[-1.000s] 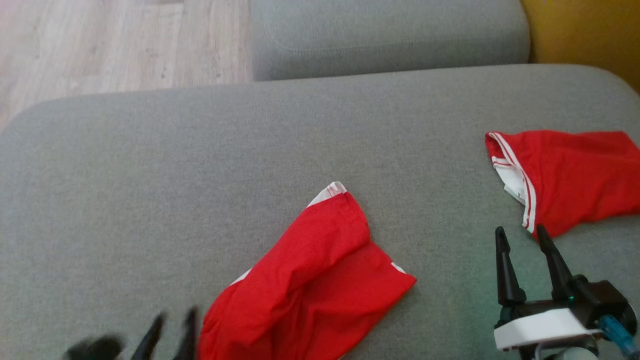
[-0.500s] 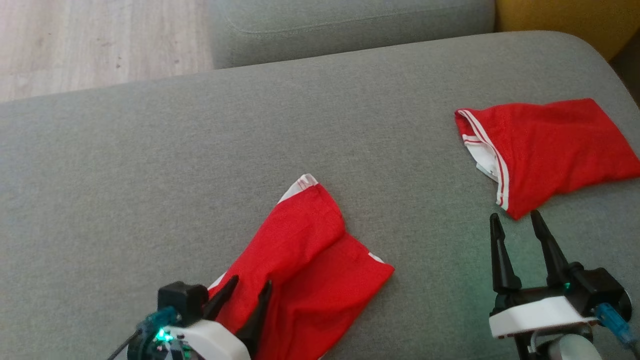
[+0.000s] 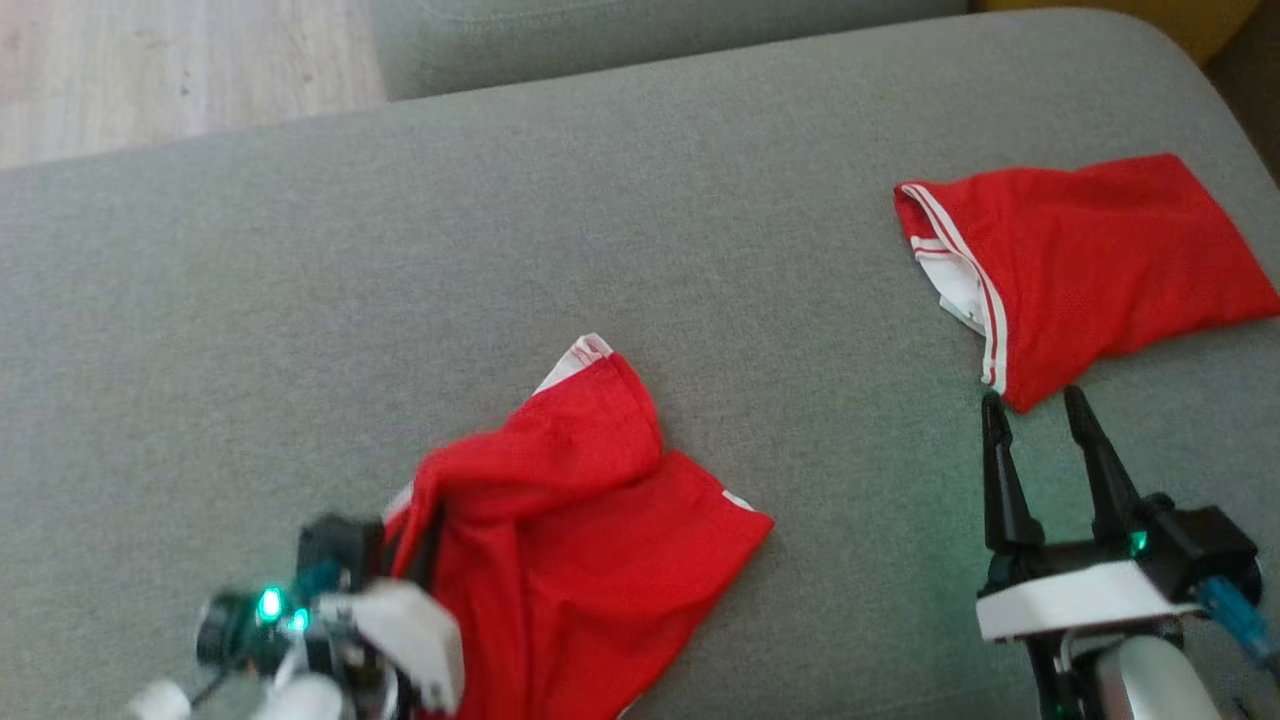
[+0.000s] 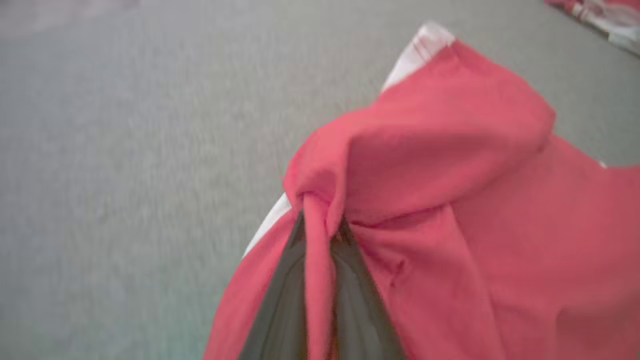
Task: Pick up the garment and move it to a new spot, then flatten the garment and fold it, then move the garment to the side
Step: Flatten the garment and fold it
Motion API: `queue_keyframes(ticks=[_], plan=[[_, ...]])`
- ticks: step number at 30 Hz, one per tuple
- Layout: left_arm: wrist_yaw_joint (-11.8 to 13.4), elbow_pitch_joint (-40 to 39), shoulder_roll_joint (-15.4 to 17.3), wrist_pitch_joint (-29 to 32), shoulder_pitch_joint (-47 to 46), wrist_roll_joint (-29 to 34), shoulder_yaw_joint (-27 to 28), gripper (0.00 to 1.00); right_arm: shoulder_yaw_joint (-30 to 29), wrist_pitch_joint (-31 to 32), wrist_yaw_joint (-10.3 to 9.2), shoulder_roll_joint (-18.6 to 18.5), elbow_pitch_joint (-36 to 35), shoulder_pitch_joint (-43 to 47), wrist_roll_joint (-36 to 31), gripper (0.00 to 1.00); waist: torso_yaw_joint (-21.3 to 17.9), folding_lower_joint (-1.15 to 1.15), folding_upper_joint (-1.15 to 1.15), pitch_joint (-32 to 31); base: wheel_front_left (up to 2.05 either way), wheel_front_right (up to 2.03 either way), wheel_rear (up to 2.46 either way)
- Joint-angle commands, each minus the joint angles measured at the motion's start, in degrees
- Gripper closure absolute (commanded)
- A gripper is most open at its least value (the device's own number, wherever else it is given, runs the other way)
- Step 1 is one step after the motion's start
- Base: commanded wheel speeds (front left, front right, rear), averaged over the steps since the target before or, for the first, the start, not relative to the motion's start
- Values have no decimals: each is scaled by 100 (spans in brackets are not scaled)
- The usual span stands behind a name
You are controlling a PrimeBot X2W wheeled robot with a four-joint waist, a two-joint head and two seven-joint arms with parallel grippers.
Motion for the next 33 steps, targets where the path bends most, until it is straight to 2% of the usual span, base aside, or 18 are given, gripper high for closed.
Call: queue_keyframes(ticks=[1, 9, 12, 18, 19, 20, 21, 22, 23, 29, 33], plan=[[-24, -49, 15, -192, -574, 90, 312, 100, 150, -31, 39, -32, -197, -245, 53, 0, -61, 0, 0, 100, 0, 0, 0], [-390, 1161, -110, -937, -2127, 189, 558, 100, 278, -31, 39, -32, -171, -436, 159, 0, -323, 0, 0, 405, 0, 0, 0], [-406, 1694, -96, -1191, -2613, 228, 684, 100, 320, -31, 39, -32, -168, -493, 184, 0, -445, 0, 0, 498, 0, 0, 0], [-276, 2795, -64, -1744, -3318, 234, 977, 100, 388, -31, 39, -32, -157, -559, 178, 0, -644, 0, 0, 627, 0, 0, 0], [-272, 2979, -65, -1826, -3402, 234, 999, 95, 389, -31, 39, -32, -154, -564, 166, 0, -661, 0, 0, 635, 0, 0, 0], [-290, 3154, -68, -1905, -3479, 247, 995, 63, 390, -31, 39, -32, -151, -567, 154, 0, -673, 0, 0, 641, 0, 0, 0], [-325, 3314, -82, -1994, -3541, 256, 982, 25, 392, -31, 39, -32, -147, -569, 142, 0, -682, 0, 0, 643, 0, 0, 0], [-325, 3314, -82, -1994, -3541, 256, 982, 25, 392, -31, 39, -32, -147, -569, 142, 0, -682, 0, 0, 643, 0, 0, 0], [-360, 3481, -96, -2057, -3589, 251, 976, 0, 396, -31, 39, -32, -143, -571, 130, 0, -689, 0, 0, 638, 0, 0, 0], [-440, 4034, -264, -2533, -3631, 147, 1036, 0, 320, -31, 39, -32, -138, -533, 51, 0, -596, 0, 0, 426, 0, 0, 0], [-388, 3688, -358, -2759, -3280, 62, 1233, 0, 214, -31, 39, -32, -208, -436, -47, 0, -451, 0, 0, 124, 0, 0, 0]])
